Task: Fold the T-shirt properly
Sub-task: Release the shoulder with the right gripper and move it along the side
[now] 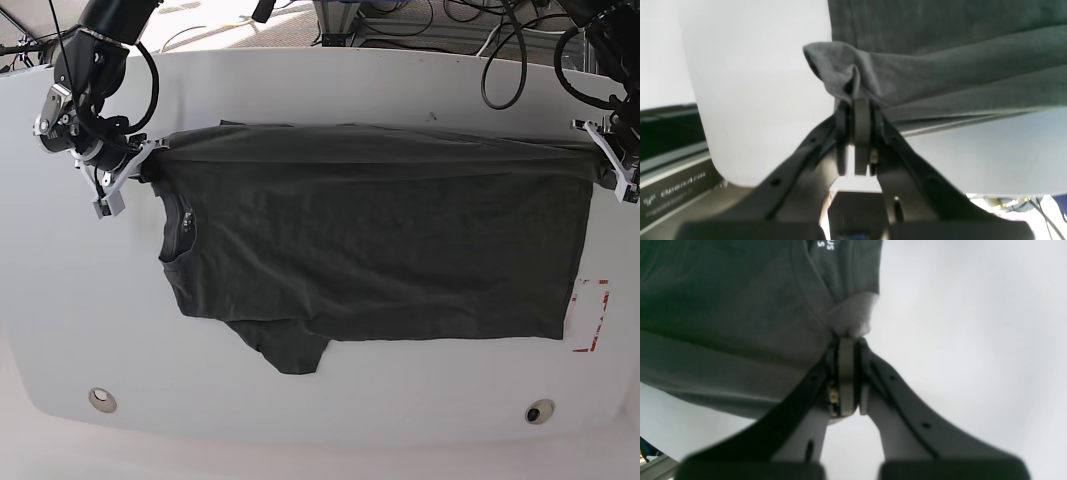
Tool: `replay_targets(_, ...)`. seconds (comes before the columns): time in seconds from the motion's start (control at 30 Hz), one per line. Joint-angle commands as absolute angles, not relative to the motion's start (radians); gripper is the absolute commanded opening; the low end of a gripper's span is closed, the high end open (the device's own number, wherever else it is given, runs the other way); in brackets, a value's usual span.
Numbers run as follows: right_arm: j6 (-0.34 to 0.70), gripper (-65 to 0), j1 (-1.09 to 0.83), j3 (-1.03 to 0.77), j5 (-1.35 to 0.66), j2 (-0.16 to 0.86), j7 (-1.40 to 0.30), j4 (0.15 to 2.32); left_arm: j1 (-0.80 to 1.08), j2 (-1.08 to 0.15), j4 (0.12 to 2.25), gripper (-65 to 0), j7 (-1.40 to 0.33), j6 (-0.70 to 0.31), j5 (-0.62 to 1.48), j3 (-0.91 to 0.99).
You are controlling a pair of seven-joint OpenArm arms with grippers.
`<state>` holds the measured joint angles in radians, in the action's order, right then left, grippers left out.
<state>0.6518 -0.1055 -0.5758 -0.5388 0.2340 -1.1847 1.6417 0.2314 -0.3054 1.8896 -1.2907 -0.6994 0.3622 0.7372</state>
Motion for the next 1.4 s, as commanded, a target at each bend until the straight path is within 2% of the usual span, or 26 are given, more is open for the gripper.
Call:
replay_targets(0.0, 0.651, -65.0, -0.130, -0.618, -0.539, 0.236, -1.175, 1.661, 0.251, -0.325, 1.903, -65.0, -1.283, -0.698, 0.358, 0.743)
replay_targets(0.33, 0.654, -64.7, -0.191, -0.690, -0.595, 0.234, -1.176, 1.675, 0.317, -0.323, 1.906, -65.0, -1.283, -0.698, 0.358, 0.743)
replay_targets(0.43, 0.653, -58.8, -0.219, -0.697, -0.641, 0.236, -1.182, 1.675, 0.334, -0.326, 1.906, -64.9, -1.283, -0.698, 0.358, 0.743)
replay_targets(0.5, 0.651, -49.9, -0.234, -0.697, -0.677, 0.240, -1.182, 1.695, 0.337, -0.328, 1.906, -60.7, -1.283, -0.698, 0.358, 0.740)
replay_targets(0.57, 0.651, -39.8, -0.243, -0.699, -0.700, 0.237, -1.182, 1.728, 0.337, -0.328, 1.906, -52.4, -1.283, -0.698, 0.358, 0.737)
replay_targets(0.6, 0.651, -33.0, -0.259, -0.699, -0.713, 0.234, -1.182, 1.762, 0.337, -0.328, 1.906, -45.4, -1.283, -0.698, 0.358, 0.737)
replay_targets(0.67, 0.651, -25.7, -0.274, -0.707, -0.734, 0.232, -1.182, 1.811, 0.337, -0.328, 1.906, -35.8, -1.285, -0.698, 0.358, 0.737)
replay_targets(0.73, 0.653, -19.0, -0.278, -0.731, -0.792, 0.214, -1.182, 1.862, 0.332, -0.328, 1.906, -22.2, -1.285, -0.698, 0.358, 0.737)
replay_targets(0.8, 0.653, -18.2, -0.274, -0.742, -0.826, 0.203, -1.182, 1.882, 0.329, -0.328, 1.908, -15.7, -1.285, -0.698, 0.364, 0.736)
replay_targets(0.83, 0.653, -18.4, -0.265, -0.742, -0.834, 0.202, -1.182, 1.885, 0.328, -0.328, 1.910, -15.3, -1.287, -0.698, 0.366, 0.736)
replay_targets(1.07, 0.654, -18.4, -0.096, -0.736, -0.765, 0.197, -1.182, 1.805, 0.216, -0.328, 1.910, -15.3, -1.288, -0.698, 0.364, 0.740)
replay_targets(1.37, 0.661, -18.4, 0.168, -0.610, -0.607, 0.242, -1.104, 1.508, -0.022, -0.323, 1.902, -15.3, -1.288, -0.690, 0.355, 0.739)
